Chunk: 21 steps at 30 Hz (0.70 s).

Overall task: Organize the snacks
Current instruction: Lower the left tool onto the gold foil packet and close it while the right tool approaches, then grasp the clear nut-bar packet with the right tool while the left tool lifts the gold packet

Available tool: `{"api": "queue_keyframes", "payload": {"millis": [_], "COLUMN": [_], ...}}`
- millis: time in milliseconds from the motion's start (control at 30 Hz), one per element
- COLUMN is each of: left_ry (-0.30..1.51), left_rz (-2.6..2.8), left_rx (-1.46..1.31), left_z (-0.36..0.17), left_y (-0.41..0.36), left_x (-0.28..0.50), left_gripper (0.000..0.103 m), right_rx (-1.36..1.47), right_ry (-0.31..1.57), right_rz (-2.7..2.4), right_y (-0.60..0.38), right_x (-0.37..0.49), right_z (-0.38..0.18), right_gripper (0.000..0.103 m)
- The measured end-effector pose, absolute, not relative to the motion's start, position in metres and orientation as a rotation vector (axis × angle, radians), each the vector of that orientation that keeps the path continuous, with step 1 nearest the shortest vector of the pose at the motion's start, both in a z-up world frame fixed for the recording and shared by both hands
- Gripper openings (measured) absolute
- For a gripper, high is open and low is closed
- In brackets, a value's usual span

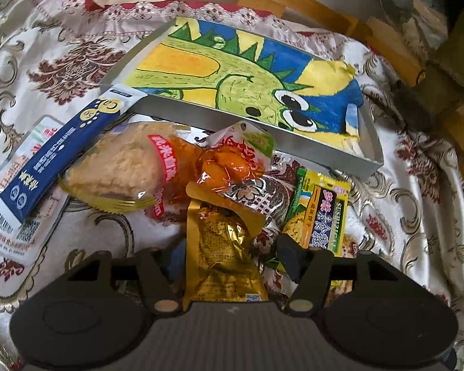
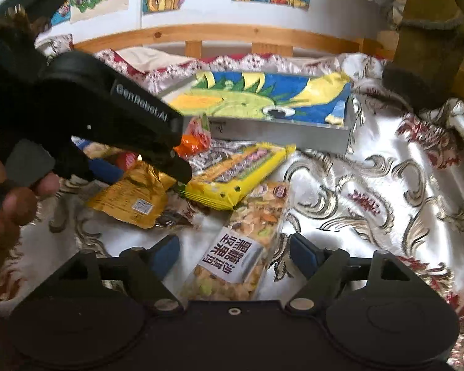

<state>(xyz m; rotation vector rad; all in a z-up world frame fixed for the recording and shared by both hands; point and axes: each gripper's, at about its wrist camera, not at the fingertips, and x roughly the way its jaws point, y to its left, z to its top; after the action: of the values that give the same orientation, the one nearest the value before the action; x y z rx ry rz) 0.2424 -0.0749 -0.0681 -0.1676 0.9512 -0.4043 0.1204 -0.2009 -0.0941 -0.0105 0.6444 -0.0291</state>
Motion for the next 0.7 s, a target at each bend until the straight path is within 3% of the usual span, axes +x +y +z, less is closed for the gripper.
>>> {"api": "queue_keyframes", "payload": {"millis": [67, 133, 167, 267, 700], "left_ry": [0.942, 0.935, 0.933, 0.911, 0.918], "left_rz": [-0.404, -0.402, -0.402, -0.408, -0.376], "left_rx": [-0.134, -0.09, -0.076, -0.093, -0.095], "left_z": [-0.069, -0.069, -0.069, -0.067, -0.061], "left_y": [-0.077, -0.079, -0.078, -0.072, -0.053], "left_x": [0.239, 0.235, 0.234, 0.226, 0.18], "left_gripper": [0.064, 0.051, 0.051, 0.045, 0.037], "right_rx": [0.008, 0.013, 0.011, 0.006, -0.01], "right_ry": [0.634, 0.632, 0.633, 0.633, 0.665], "right_rz": [-0.036, -0.042, -0.043, -0.049, -0.058], "right_y": [-0.204, -0.204, -0.204, -0.203, -0.201], "right_x": [0.119, 0.118, 0.118, 0.117, 0.095], "right_z": [-0.093, -0.093, -0.093, -0.093, -0.084], "right_gripper": [0.071, 0.061, 0.058, 0.055, 0.042]}}
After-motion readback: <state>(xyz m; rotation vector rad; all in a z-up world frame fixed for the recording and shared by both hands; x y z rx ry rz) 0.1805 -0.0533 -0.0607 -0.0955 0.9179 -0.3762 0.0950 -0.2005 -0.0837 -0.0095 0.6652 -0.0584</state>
